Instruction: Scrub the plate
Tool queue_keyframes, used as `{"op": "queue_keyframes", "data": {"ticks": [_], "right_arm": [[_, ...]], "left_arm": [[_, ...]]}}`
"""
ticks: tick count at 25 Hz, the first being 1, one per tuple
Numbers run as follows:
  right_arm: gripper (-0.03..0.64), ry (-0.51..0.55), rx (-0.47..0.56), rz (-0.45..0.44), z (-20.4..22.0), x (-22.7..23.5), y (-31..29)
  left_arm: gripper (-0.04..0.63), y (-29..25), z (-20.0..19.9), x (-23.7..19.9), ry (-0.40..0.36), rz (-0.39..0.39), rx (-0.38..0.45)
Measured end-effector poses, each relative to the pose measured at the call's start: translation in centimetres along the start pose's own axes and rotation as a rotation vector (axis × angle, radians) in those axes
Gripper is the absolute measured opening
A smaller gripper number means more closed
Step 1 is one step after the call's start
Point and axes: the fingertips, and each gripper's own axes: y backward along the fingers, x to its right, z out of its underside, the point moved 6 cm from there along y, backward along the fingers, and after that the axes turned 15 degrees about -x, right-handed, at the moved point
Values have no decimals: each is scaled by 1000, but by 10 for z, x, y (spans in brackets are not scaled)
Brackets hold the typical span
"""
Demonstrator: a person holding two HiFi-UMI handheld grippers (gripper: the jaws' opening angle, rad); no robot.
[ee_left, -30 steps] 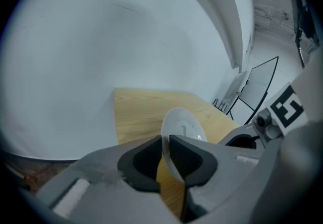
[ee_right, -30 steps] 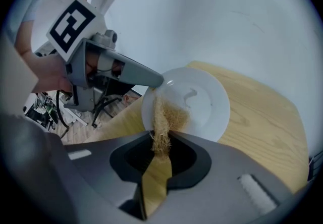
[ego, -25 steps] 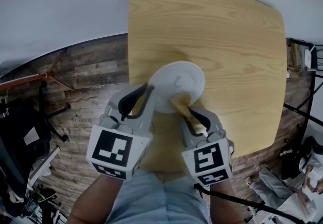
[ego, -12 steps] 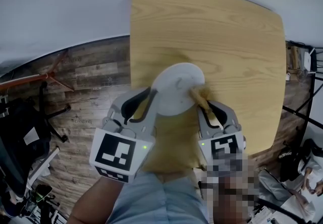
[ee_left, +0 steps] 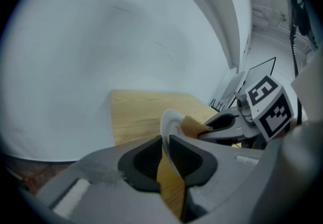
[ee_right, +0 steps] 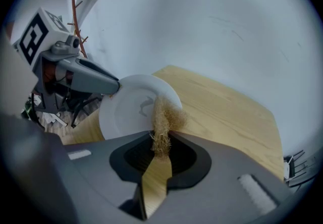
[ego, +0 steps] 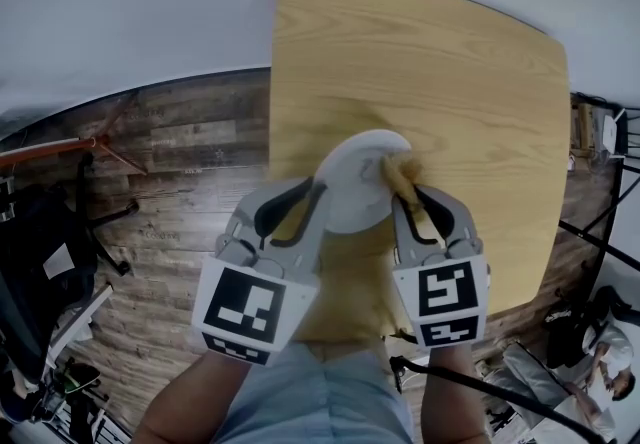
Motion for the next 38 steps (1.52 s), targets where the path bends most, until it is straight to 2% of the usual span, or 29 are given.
{"op": "queue_keyframes", "data": {"ticks": [10,20,30,38], "right_arm": [[71,96,54,-68,-18,-39,2],[71,99,-9,-137,13,-53,-2],[71,23,-53,-70,33,-24,-2],[71,0,-42,-10,25,-10,-2]], "left_arm": [[66,-3,0,-2,6,-10,1],[66,-4,2,-3,1,-22,-11],[66,0,-1,2,30,-20,-13],[66,0,0,6,52,-9,-14]]}}
